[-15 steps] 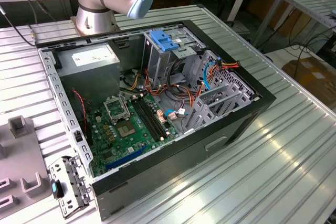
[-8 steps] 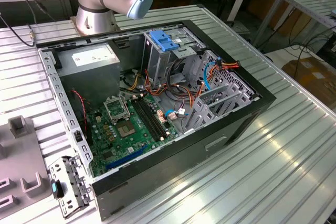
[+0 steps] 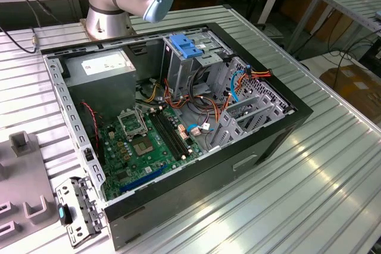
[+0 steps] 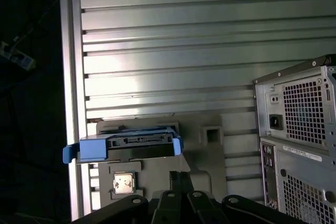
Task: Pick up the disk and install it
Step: 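Reach for the disk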
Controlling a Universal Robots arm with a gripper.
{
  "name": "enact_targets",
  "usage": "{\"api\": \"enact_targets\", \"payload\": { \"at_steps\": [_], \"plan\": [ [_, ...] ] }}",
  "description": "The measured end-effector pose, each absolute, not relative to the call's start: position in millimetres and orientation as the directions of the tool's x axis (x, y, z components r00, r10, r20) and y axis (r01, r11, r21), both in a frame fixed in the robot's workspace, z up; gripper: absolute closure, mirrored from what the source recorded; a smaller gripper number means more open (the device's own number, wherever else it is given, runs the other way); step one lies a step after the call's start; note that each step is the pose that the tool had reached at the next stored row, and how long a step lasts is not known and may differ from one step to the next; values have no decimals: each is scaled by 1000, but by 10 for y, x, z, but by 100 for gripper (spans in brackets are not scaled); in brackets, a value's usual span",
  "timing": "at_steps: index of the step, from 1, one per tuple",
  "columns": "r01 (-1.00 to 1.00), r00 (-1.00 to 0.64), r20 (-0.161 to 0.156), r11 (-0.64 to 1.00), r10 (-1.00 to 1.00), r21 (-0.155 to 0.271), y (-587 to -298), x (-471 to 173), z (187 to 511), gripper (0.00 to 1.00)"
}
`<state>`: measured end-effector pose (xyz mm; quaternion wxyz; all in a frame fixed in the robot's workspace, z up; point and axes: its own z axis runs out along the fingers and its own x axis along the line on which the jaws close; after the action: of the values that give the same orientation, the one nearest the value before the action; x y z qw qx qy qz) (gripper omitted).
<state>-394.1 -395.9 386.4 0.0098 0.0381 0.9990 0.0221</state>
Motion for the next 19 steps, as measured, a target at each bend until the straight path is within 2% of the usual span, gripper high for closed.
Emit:
{"api": "enact_targets", "payload": {
  "at_steps": [14,19],
  "plan": [
    [76,-997,-19,997,76,23,-3911,-3960,3861,89],
    [76,-997,-19,997,76,24,-3910,-4276,3857,89]
  ]
}}
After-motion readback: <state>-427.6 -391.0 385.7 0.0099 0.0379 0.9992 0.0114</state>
